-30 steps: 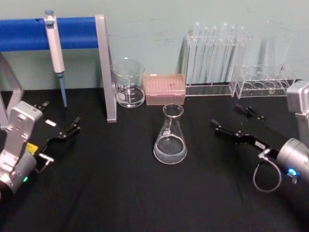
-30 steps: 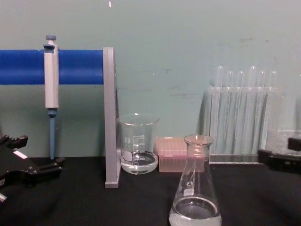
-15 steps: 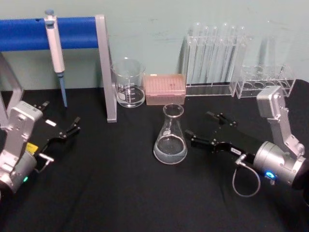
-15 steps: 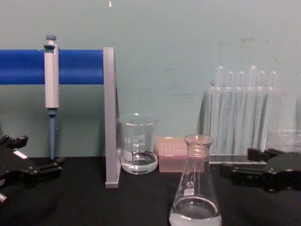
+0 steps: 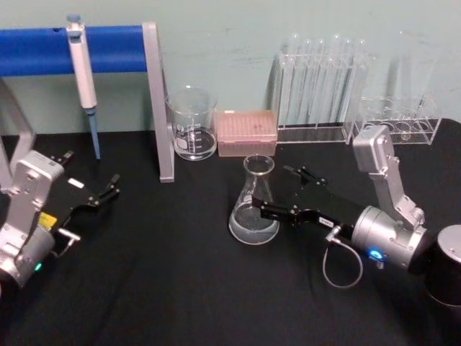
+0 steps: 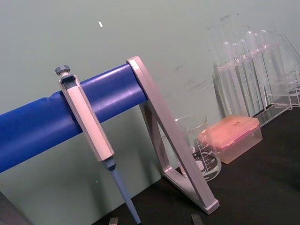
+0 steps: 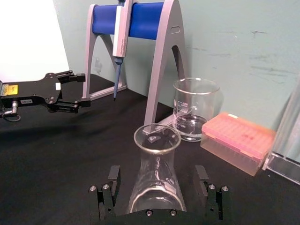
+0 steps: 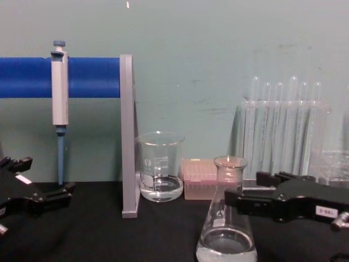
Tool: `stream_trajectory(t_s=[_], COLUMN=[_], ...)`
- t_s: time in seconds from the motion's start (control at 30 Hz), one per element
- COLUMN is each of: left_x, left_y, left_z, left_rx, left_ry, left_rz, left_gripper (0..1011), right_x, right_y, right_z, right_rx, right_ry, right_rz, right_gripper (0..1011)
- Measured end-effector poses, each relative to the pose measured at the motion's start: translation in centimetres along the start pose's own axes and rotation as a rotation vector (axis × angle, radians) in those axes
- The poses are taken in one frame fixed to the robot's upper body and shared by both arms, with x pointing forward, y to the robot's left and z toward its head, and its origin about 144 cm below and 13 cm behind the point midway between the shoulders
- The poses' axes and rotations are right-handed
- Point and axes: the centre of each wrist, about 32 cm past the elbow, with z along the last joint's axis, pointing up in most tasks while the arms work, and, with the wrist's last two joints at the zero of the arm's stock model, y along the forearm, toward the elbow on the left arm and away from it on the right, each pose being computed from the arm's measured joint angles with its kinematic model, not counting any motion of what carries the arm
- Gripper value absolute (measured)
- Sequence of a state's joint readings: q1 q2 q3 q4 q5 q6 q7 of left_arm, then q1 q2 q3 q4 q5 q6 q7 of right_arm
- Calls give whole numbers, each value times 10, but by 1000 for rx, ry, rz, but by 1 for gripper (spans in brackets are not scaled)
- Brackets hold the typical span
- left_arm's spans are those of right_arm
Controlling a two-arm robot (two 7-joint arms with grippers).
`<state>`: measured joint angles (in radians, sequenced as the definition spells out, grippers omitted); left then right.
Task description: Grasp the erlenmeyer flask with one hand, shake it three times, then place it back.
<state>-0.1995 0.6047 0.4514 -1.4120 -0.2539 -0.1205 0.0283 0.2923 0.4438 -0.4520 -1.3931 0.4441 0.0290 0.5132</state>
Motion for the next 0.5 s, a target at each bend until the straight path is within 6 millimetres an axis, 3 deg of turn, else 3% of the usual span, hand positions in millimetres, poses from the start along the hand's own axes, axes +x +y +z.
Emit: stream_trajectory(t_s=[0.5], left_x=[0], left_y=[0], left_z=[0], left_rx=[0], left_ry=[0], left_rz=[0], left_gripper=[1001], right_x=[1], right_y=[28], right_z=[-1], right_rx=[4], right_ry=[-20], right_rz=[3], right_gripper=[1000])
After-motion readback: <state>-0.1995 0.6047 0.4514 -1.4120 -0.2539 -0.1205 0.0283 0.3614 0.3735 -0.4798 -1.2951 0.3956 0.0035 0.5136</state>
